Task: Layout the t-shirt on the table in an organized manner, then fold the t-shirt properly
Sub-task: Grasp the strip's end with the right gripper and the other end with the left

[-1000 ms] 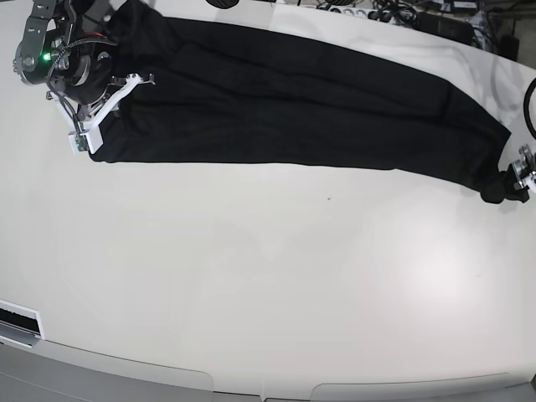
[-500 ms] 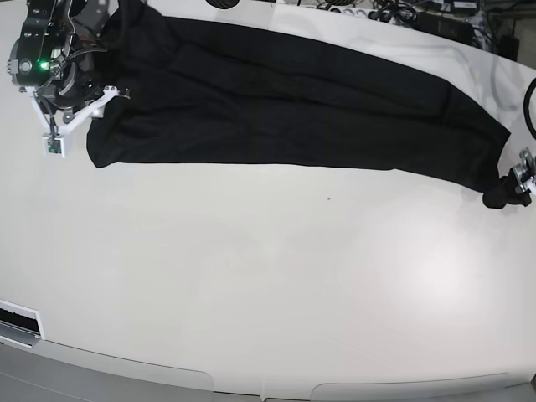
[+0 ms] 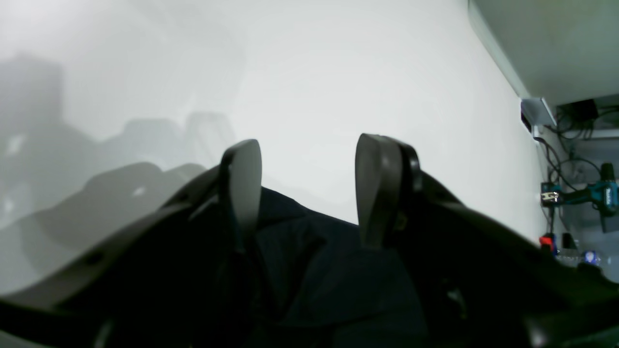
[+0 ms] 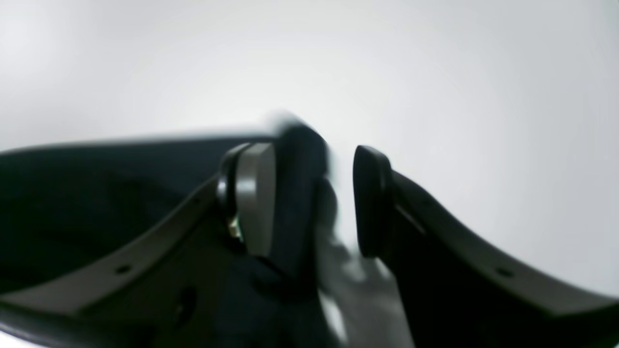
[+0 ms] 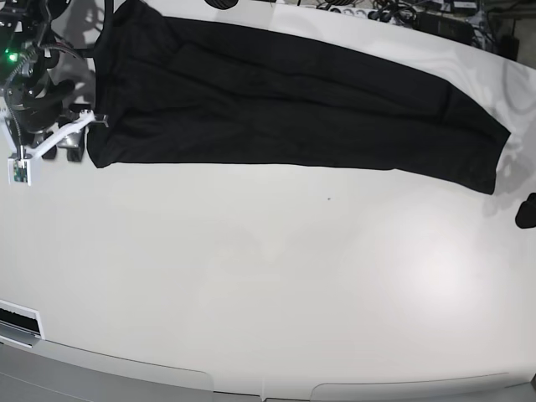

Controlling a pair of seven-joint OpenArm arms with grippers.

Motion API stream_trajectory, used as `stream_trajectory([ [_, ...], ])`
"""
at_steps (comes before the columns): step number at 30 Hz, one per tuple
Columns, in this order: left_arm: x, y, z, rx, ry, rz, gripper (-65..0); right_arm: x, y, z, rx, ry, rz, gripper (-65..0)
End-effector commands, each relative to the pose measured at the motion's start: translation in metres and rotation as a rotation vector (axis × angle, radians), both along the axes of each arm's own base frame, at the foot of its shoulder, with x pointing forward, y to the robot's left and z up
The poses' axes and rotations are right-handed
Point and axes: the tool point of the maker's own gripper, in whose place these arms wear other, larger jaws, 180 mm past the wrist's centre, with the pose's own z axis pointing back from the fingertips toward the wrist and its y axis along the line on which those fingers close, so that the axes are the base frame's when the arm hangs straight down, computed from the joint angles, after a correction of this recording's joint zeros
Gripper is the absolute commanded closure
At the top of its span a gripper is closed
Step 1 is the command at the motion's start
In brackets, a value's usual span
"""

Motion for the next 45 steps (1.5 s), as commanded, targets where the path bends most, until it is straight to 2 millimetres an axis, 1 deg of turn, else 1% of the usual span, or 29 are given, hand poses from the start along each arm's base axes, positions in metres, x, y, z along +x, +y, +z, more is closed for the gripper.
stream_trajectory([
  [1,0.007,0.012,0.023,0.025,-0.056,0.010,-32.3,0.005,0.018,0.011,0.047,-0.053,0.085,-19.0],
  [2,0.007,0.012,0.023,0.026,-0.054,0.009,-32.3,0.004,0.037,0.011,0.091,-0.064,0.169,-11.6],
  [3,0.006,0.012,0.022,0.025,-0.050,0.005,-32.3,0.002,0.051,0.007,0.117,-0.062,0.234,-2.4],
  [4,0.006,0.011,0.022,0.025,-0.046,0.002,-32.3,0.001,0.062,0.001,0.130,-0.054,0.280,0.0],
  [5,0.006,0.011,0.022,0.024,-0.046,0.002,-32.3,0.002,0.068,-0.008,0.137,-0.034,0.302,0.0],
  [7,0.006,0.011,0.023,0.020,-0.050,0.003,-32.3,0.005,0.074,-0.029,0.120,0.015,0.317,0.0],
  [10,0.006,0.011,0.022,0.021,-0.049,0.003,-32.3,0.010,0.067,-0.064,0.074,0.114,0.267,0.0],
  [12,0.005,0.011,0.021,0.027,-0.043,0.001,-32.3,0.006,0.057,-0.087,0.042,0.191,0.210,0.0],
  [13,0.005,0.011,0.021,0.026,-0.041,0.000,-32.3,0.003,0.049,-0.098,0.022,0.229,0.163,0.0],
  [15,0.005,0.011,0.021,0.025,-0.042,0.000,-32.3,-0.004,0.033,-0.112,-0.017,0.287,0.073,0.0],
  [17,0.006,0.011,0.022,0.025,-0.044,0.001,-32.3,-0.009,0.020,-0.119,-0.049,0.327,0.001,0.0],
  [19,0.006,0.011,0.022,0.024,-0.045,0.002,-32.3,-0.009,0.015,-0.120,-0.049,0.330,-0.039,0.0],
  [23,0.006,0.011,0.022,0.025,-0.046,0.002,-32.3,-0.009,0.014,-0.119,-0.050,0.329,-0.043,0.0],
  [25,0.006,0.011,0.022,0.025,-0.047,0.002,-32.3,-0.007,0.013,-0.118,-0.049,0.324,-0.049,0.0],
  [27,0.006,0.012,0.023,0.026,-0.048,0.003,-32.3,-0.005,0.008,-0.115,-0.043,0.315,-0.093,0.0],
  [29,0.005,0.013,0.024,0.030,-0.046,0.003,-32.3,-0.002,0.000,-0.107,-0.047,0.299,-0.134,0.0],
  [32,0.003,0.017,0.025,0.045,-0.037,0.002,-32.3,0.004,-0.008,-0.085,-0.057,0.244,-0.144,0.0],
  [33,0.001,0.020,0.025,0.053,-0.031,0.003,-32.3,0.006,-0.004,-0.077,-0.040,0.220,-0.115,0.0],
  [35,-0.004,0.025,0.025,0.069,-0.015,0.003,-32.3,0.004,0.013,-0.059,0.032,0.161,-0.010,0.0],
  [37,-0.012,0.032,0.020,0.104,0.026,-0.004,-32.6,-0.003,0.043,-0.046,0.136,0.110,0.140,0.0],
  [38,-0.015,0.035,0.019,0.125,0.044,-0.008,-32.8,-0.010,0.060,-0.043,0.186,0.096,0.228,0.0],
  [39,-0.018,0.038,0.017,0.143,0.062,-0.011,-32.8,-0.017,0.073,-0.042,0.222,0.092,0.294,0.0],
  [40,-0.020,0.039,0.016,0.156,0.074,-0.015,-32.8,-0.022,0.080,-0.044,0.240,0.103,0.325,0.0],
  [43,-0.024,0.041,0.012,0.178,0.103,-0.026,-32.9,-0.028,0.086,-0.059,0.231,0.156,0.317,0.0],
  [45,-0.030,0.042,0.005,0.190,0.137,-0.035,-33.0,-0.029,0.089,-0.070,0.222,0.165,0.309,0.0],
])
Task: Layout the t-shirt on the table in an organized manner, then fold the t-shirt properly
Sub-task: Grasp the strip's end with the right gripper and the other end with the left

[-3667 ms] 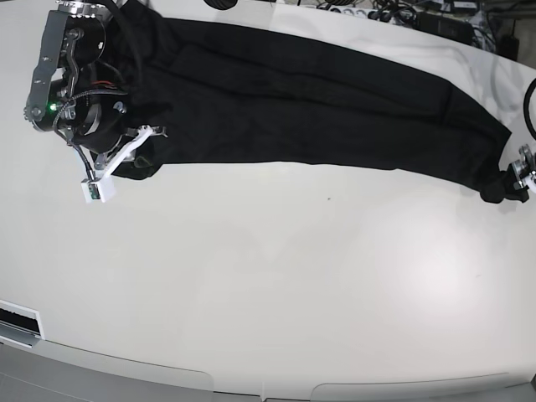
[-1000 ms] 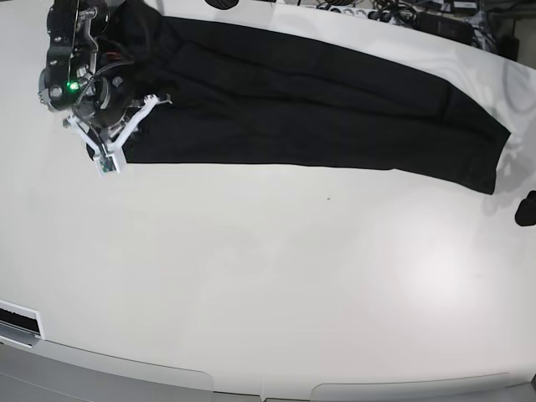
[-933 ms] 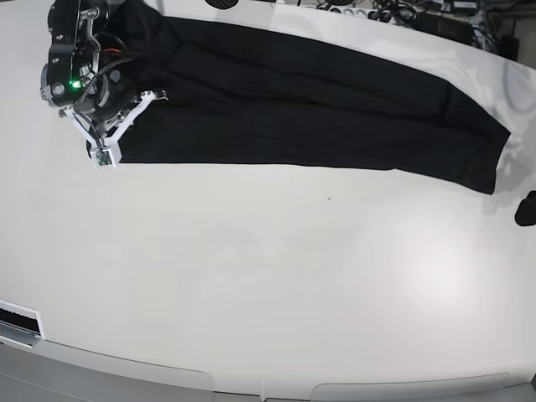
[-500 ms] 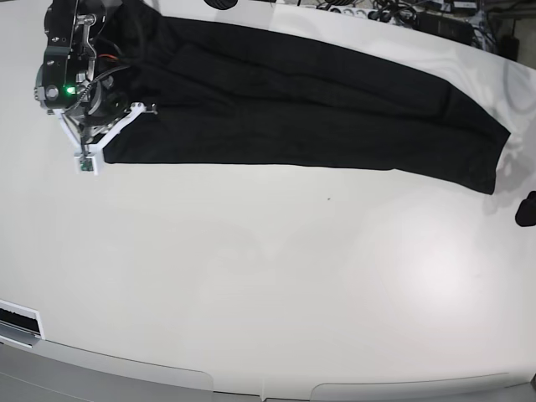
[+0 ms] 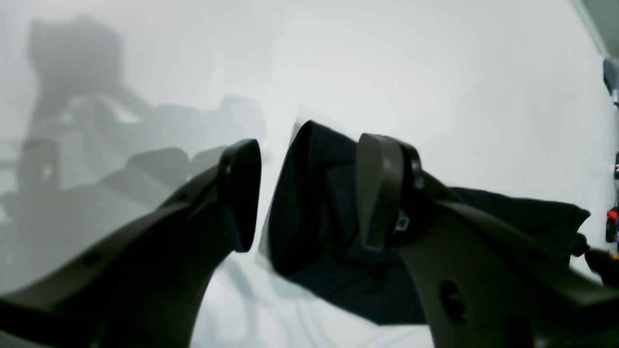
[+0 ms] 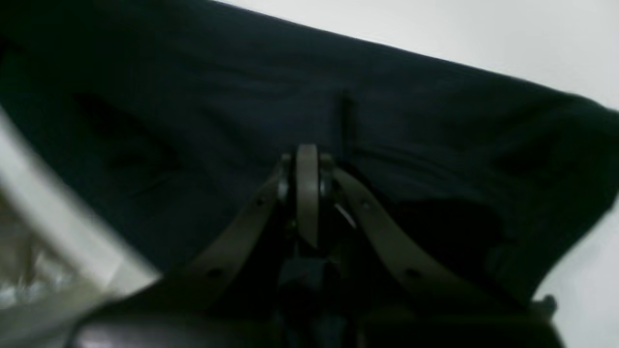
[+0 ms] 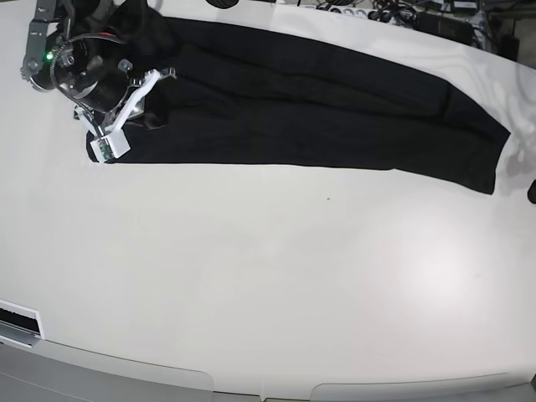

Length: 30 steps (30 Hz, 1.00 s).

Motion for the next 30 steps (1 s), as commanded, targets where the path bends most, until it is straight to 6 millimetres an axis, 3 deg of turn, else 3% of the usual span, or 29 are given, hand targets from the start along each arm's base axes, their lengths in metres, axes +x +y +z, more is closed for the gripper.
stream_trajectory([
  [1,0.003,0.013,0.018,0.036,-0.033,0.001,-33.0,0.004,0.004,0.001,0.011,-0.025,0.002,0.0],
  [6,-0.017,0.009,-0.003,0.027,0.027,0.000,-33.0,0.000,0.000,-0.042,-0.087,0.088,-0.024,0.0],
  [10,-0.030,0.008,-0.015,0.028,0.068,-0.003,-33.0,0.008,-0.015,-0.061,-0.180,0.128,-0.085,0.0],
  [14,-0.043,0.003,-0.030,0.030,0.100,-0.010,-33.0,0.008,-0.019,-0.064,-0.197,0.130,-0.102,0.0],
  [19,-0.035,-0.002,-0.032,0.032,0.068,-0.011,-33.0,0.011,-0.019,-0.063,-0.197,0.124,-0.103,0.0],
  [30,-0.033,-0.017,-0.060,0.090,0.071,-0.040,-33.0,0.008,-0.020,-0.065,-0.200,0.136,-0.101,0.0],
])
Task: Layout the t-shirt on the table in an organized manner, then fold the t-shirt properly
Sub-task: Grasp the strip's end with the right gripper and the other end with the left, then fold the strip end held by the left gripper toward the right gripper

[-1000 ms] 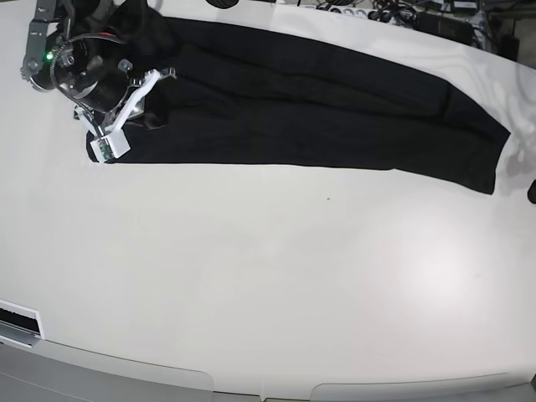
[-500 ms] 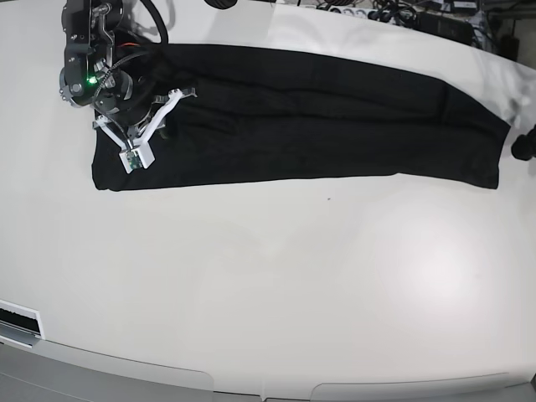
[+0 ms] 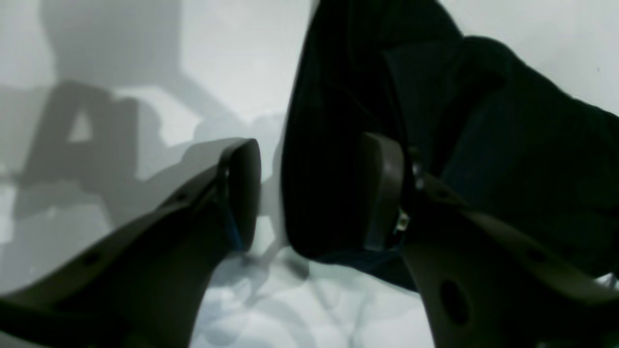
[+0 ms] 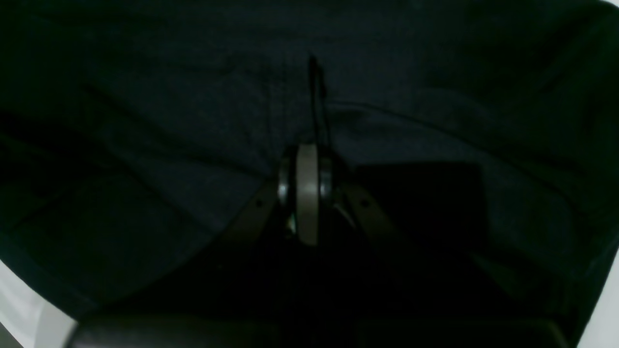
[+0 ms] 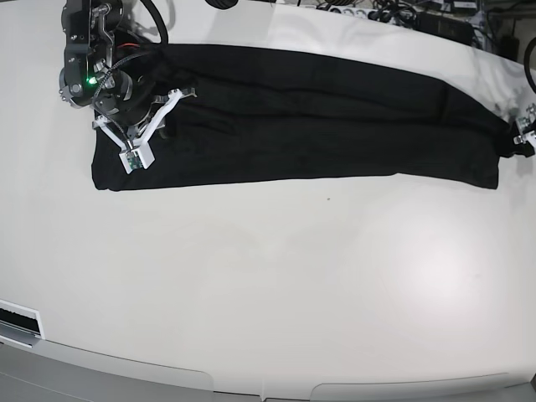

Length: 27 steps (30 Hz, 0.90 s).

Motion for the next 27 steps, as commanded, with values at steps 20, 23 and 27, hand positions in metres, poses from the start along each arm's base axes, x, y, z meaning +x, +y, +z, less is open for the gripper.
stream_trajectory([
  [20,0.006,-0.034,-0.023,-0.017,-0.012,-0.042,-33.0,-0.006,-0.008,-0.004,-0.043,0.040,-0.002,0.0],
  [23,0.002,-0.047,-0.024,-0.092,0.020,-0.040,-32.9,-0.006,-0.008,-0.004,-0.042,0.040,-0.003,0.0],
  [27,0.004,-0.055,-0.018,-0.152,0.015,-0.039,-26.8,-0.006,-0.008,-0.004,-0.043,0.039,-0.002,0.0],
])
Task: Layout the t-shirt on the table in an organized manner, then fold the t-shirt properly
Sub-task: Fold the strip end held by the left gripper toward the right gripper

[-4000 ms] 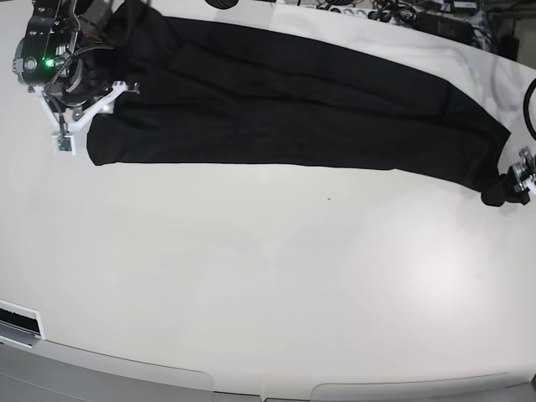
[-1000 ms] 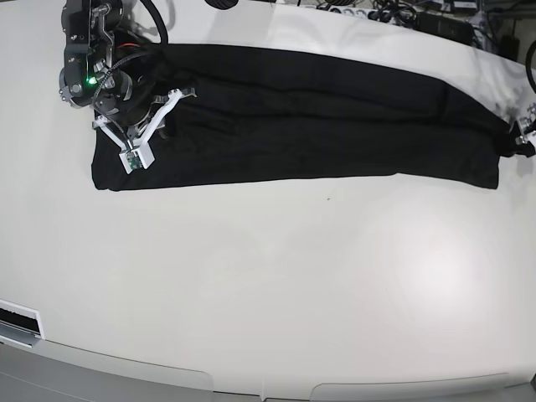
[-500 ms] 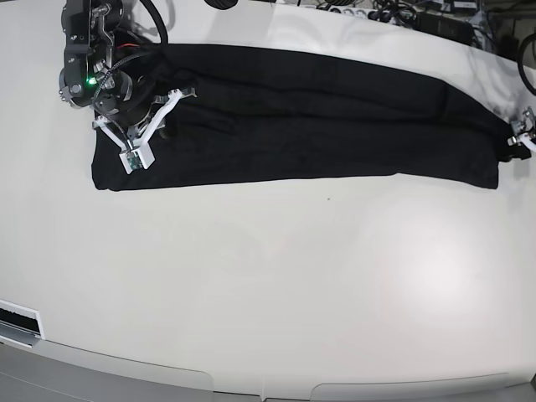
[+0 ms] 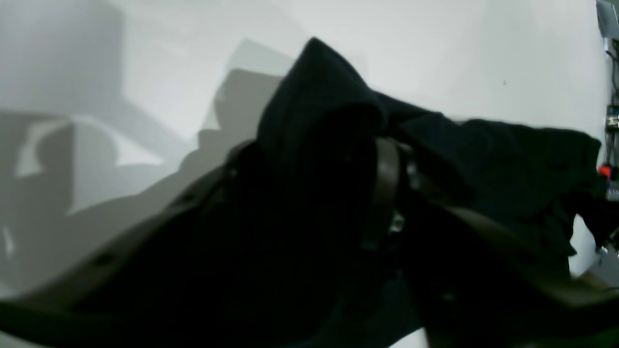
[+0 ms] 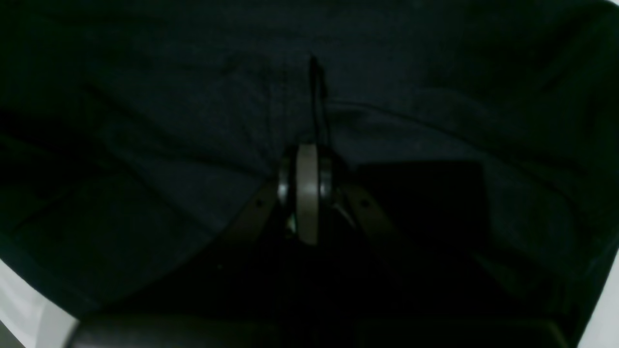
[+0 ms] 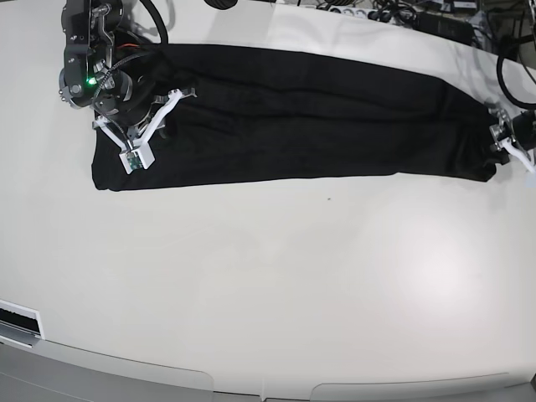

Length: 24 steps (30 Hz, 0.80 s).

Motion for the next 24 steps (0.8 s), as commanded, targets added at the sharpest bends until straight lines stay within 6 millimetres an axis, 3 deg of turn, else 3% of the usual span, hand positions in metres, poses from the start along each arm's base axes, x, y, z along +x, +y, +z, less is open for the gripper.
stream_trajectory([
  [1,0.000,0.005,0.005,0.025,0.011,-0.029,-21.5,-0.004,-0.008,-0.003,-0.041,0.029,-0.004,0.0],
  [4,0.006,0.003,0.010,0.031,-0.008,-0.042,-1.1,-0.004,-0.008,-0.003,-0.038,0.029,-0.005,0.0],
  [5,0.008,0.003,0.012,0.035,-0.014,-0.046,0.0,-0.004,-0.008,-0.003,-0.037,0.029,-0.005,0.0],
  [10,0.028,0.013,0.036,0.078,-0.075,-0.067,0.0,0.007,-0.008,0.003,-0.037,0.003,-0.003,0.0],
  [18,0.050,0.053,0.081,0.175,-0.144,-0.057,0.0,0.015,0.012,0.014,0.073,-0.025,0.036,0.0],
  [21,0.053,0.056,0.090,0.162,-0.164,-0.046,0.0,0.019,0.013,0.016,0.075,-0.036,0.034,0.0],
  [24,0.053,0.046,0.093,0.087,-0.164,-0.044,0.0,0.028,0.012,0.021,0.069,-0.056,0.040,0.0],
])
